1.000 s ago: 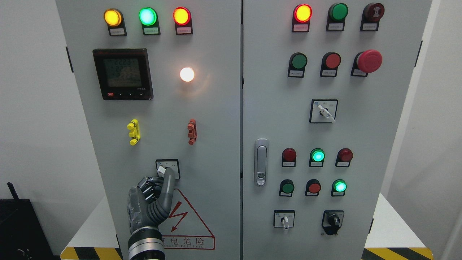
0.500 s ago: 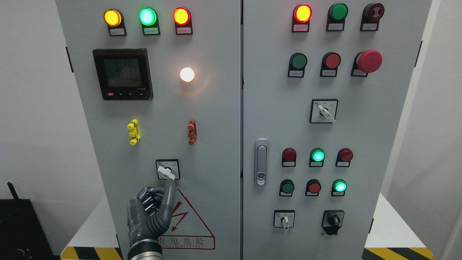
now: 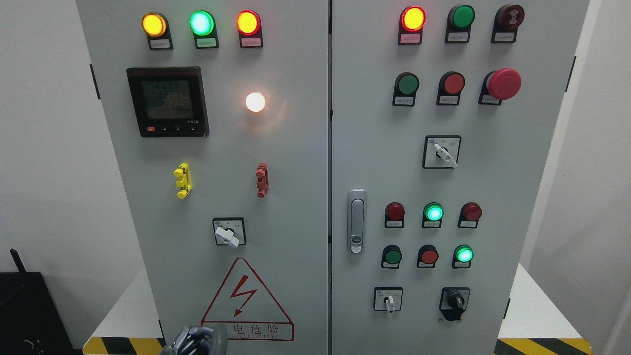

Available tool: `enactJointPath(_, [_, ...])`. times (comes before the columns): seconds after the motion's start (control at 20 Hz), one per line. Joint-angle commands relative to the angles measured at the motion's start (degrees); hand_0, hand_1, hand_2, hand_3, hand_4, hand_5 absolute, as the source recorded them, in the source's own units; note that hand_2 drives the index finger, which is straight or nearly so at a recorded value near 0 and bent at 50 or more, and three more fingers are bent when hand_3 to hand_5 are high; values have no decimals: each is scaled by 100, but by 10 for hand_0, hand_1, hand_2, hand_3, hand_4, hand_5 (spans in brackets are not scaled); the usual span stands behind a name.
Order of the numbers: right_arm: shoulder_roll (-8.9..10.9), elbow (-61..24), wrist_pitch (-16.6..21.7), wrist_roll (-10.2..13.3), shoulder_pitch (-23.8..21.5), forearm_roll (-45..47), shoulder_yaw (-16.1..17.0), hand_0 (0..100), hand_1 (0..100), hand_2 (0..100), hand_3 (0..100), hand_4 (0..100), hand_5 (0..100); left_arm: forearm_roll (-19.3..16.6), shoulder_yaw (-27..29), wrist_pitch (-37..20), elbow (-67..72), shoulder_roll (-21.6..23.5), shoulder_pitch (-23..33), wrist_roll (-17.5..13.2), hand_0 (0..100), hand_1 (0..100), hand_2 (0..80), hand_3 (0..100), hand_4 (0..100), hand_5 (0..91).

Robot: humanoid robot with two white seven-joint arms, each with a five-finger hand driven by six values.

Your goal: Turn on light switch 1

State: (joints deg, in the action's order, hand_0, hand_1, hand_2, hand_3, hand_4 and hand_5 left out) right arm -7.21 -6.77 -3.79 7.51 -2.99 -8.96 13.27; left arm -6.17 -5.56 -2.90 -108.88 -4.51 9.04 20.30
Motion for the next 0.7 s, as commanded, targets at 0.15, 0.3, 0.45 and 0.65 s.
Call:
enactJointPath(0.15, [0, 0, 1, -4, 8, 0, 0, 502, 0, 0, 0, 0, 0, 687, 820, -1984, 3526, 899, 1803, -508, 233, 398, 396, 747, 845, 619])
enactJointPath(0.3, [0, 0, 1, -4, 0, 0, 0, 502, 0, 0, 0, 0, 0, 696, 916, -2495, 5170, 890, 1803, -1009, 233, 389, 333, 633, 740, 519])
enactJointPath(0.45, [0, 0, 1, -4, 0, 0, 0, 502, 0, 0, 0, 0, 0, 696, 1013, -2611, 6517, 890, 1794, -1527, 267, 384, 243, 499, 647, 423])
enactJointPath(0.65, [0, 0, 1, -4, 0, 0, 0, 502, 0, 0, 0, 0, 0, 617, 926, -2593, 8291, 917, 1663, -2468, 303, 349, 88, 243, 374, 72])
